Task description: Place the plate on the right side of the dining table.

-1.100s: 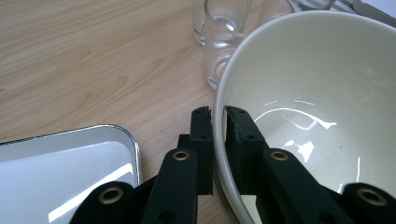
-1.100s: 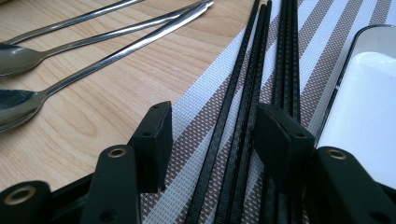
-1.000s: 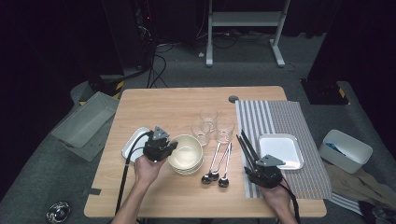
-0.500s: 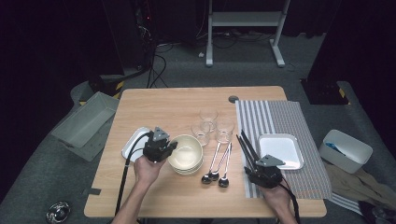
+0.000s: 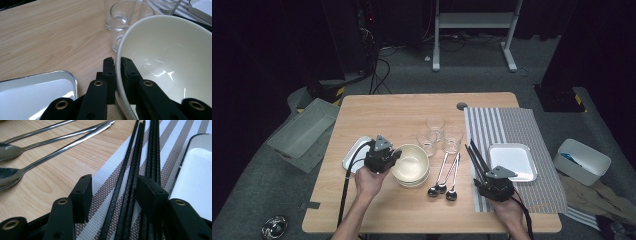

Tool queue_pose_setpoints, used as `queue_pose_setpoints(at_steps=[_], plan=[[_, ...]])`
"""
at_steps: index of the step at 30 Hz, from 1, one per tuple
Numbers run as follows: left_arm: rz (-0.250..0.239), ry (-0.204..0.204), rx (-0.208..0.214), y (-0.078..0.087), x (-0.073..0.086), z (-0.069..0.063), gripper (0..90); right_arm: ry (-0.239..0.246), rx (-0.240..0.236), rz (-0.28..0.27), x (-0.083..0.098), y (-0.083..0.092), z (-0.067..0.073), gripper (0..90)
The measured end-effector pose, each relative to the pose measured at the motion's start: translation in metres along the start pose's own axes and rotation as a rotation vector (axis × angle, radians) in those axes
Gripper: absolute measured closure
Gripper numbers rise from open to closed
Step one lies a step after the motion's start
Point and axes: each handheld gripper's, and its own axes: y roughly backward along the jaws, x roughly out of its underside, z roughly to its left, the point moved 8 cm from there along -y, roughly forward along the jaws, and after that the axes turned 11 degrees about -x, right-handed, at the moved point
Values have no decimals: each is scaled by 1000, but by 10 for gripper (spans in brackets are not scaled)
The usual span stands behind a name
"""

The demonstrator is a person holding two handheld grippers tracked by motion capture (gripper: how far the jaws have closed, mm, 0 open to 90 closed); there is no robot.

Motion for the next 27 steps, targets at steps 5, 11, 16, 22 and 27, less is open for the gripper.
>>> queue_pose_setpoints(at_steps=[5, 11, 16, 22, 27], plan=[[-1, 1, -2, 0, 0, 0, 830, 0, 0, 0, 0, 0, 0, 473], [-7, 7, -4, 2, -1, 0, 830, -1, 0, 0, 0, 0, 0, 472], [-7, 22, 5, 2, -2, 1, 830, 0, 1, 0, 0, 0, 0, 471], [-12, 21, 3, 4, -4, 1, 829, 0, 1, 0, 0, 0, 0, 470], [-15, 18, 9, 6, -7, 0, 830, 0, 2, 0, 0, 0, 0, 469]])
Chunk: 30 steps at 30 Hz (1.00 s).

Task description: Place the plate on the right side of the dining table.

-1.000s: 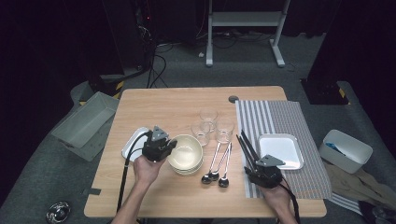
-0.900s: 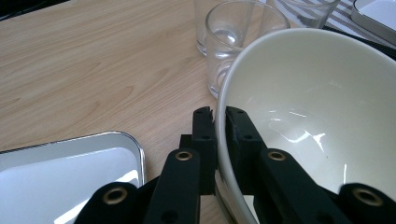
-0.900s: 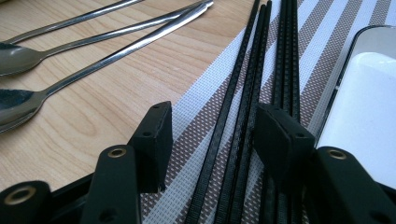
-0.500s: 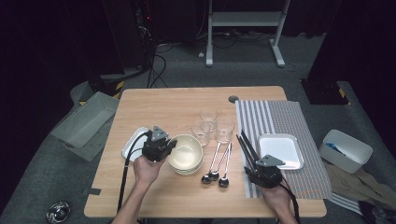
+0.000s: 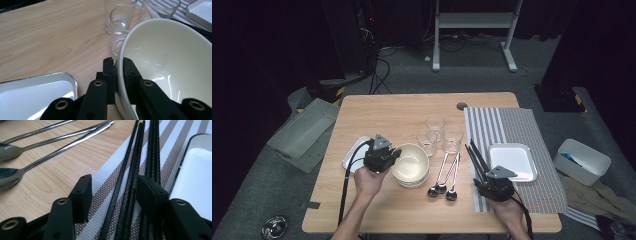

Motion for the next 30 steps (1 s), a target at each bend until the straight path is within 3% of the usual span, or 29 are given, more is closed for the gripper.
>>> queue_pose_setpoints(at_steps=[30], plan=[[-6, 24, 45, 5, -9, -1, 828, -5, -3, 0, 0, 0, 0, 462]])
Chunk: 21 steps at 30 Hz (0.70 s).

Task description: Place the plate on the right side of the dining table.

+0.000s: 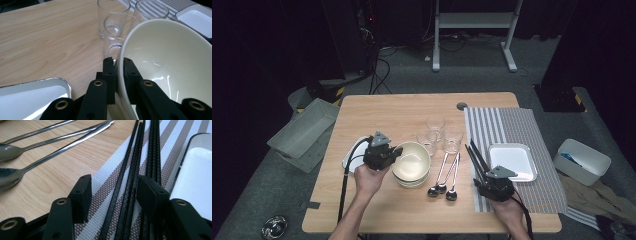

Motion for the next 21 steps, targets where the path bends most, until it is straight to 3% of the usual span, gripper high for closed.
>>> queue_pose_setpoints(at_steps=[21], plan=[[-3, 22, 28, 6, -5, 1, 828, 1, 0, 0, 0, 0, 0, 461]])
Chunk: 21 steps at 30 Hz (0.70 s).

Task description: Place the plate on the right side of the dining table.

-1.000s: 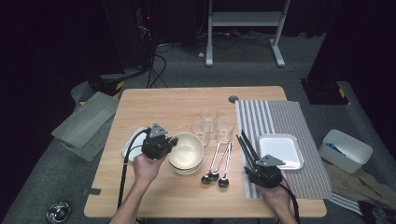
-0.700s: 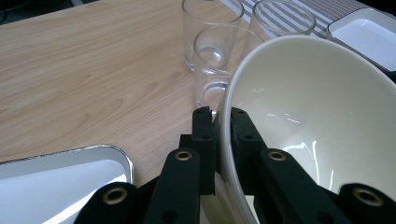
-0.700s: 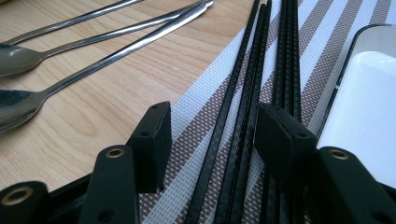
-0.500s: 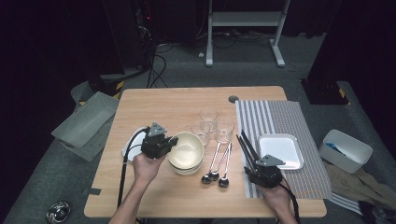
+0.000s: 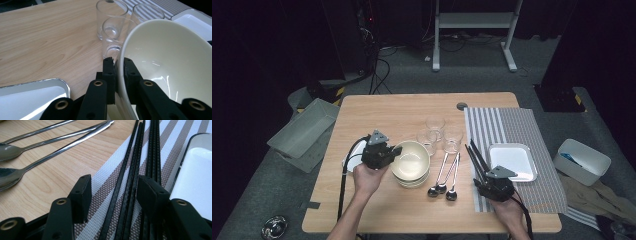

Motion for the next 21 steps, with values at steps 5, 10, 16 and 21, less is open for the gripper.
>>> queue_pose_setpoints(at_steps=[5, 10, 16, 21], plan=[[-5, 1, 12, 3, -5, -1, 828, 1, 0, 0, 0, 0, 0, 461], [-7, 5, 23, 4, -8, -3, 828, 2, 0, 0, 0, 0, 0, 460], [-11, 11, 34, 6, -10, -3, 828, 1, 1, 0, 0, 0, 0, 460], [-13, 17, 38, 7, -11, -2, 828, 2, 1, -1, 0, 0, 0, 459]])
